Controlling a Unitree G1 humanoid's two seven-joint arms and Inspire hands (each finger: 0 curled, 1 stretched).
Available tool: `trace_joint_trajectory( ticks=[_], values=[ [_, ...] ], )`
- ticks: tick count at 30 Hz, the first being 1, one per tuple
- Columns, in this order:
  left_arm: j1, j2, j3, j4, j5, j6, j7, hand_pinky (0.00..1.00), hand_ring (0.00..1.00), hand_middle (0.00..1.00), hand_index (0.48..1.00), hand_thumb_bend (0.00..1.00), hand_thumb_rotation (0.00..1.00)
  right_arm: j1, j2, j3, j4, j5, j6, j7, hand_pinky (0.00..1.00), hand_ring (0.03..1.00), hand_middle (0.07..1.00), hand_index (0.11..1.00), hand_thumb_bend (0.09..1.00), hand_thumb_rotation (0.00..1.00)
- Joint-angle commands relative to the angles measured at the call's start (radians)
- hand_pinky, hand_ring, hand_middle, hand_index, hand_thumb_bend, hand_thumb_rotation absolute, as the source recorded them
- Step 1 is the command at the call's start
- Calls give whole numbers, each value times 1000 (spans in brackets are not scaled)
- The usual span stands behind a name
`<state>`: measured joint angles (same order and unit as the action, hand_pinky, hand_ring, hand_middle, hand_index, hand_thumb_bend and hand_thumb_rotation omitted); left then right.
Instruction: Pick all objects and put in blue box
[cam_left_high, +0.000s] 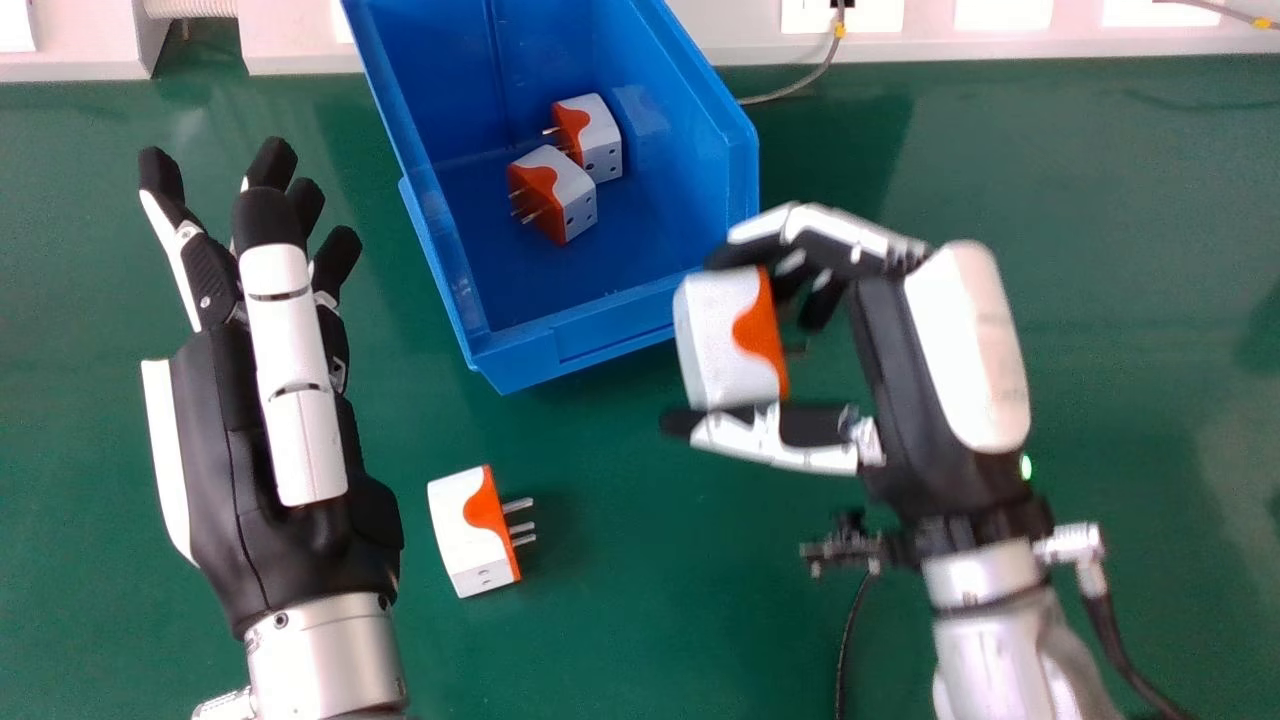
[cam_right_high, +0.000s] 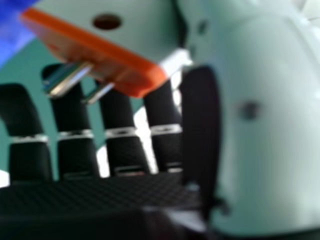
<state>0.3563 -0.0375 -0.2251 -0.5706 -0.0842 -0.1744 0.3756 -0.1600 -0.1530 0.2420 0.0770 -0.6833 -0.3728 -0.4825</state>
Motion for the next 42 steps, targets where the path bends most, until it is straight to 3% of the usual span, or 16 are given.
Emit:
trace_joint_trajectory(
  ticks=[1,7,15,17,26,30,33,34,36,38,39,40,42],
  values=[
    [-16,-72,-5,-4,13,-29,-1,903,937,933,919,587,834,-101,36,-12,3,13,6,-15,307,408,523,520,493,0],
    [-24,-73,-1,-4,10,-27,-1,899,933,918,909,584,821,-287,84,7,174,-1,15,-52,325,401,497,508,496,0],
    [-39,-71,5,14,-1,-41,-14,908,938,921,917,582,823,-541,128,59,586,-18,19,-144,318,382,487,549,491,0],
    [-41,-77,4,17,7,-43,-7,903,936,922,918,580,824,-600,138,70,690,-19,28,-158,313,384,488,558,490,0],
    [-44,-84,0,20,16,-41,8,899,934,921,909,581,832,-747,154,118,1030,-16,-6,-221,306,401,489,542,492,0],
    [-49,-76,4,26,5,-50,-2,901,937,923,910,583,832,-763,149,140,1057,-20,13,-218,308,403,487,540,492,0],
    [-51,-80,3,27,5,-49,2,910,939,923,913,582,829,-771,146,156,1051,-25,46,-186,313,409,490,543,493,0],
    [-52,-81,3,28,6,-49,3,908,936,920,910,583,826,-773,144,164,1046,-30,62,-180,336,454,558,530,488,0],
    [-54,-79,4,28,10,-46,4,905,935,922,911,582,827,-766,140,175,1019,-28,86,-146,473,633,730,695,722,38],
    [-56,-78,5,27,9,-44,3,904,938,927,916,579,837,-753,136,184,980,-29,117,-120,620,833,914,874,844,211],
    [-56,-77,6,28,11,-44,3,904,938,928,917,578,839,-744,135,191,957,-37,141,-117,689,904,956,932,880,302],
    [-57,-76,6,28,11,-45,2,904,938,928,917,578,839,-735,135,197,935,-42,159,-120,689,904,956,932,880,302],
    [-58,-74,5,32,14,-49,0,907,940,931,919,574,844,-717,134,206,901,-47,177,-133,782,950,978,966,926,440]
  ],
)
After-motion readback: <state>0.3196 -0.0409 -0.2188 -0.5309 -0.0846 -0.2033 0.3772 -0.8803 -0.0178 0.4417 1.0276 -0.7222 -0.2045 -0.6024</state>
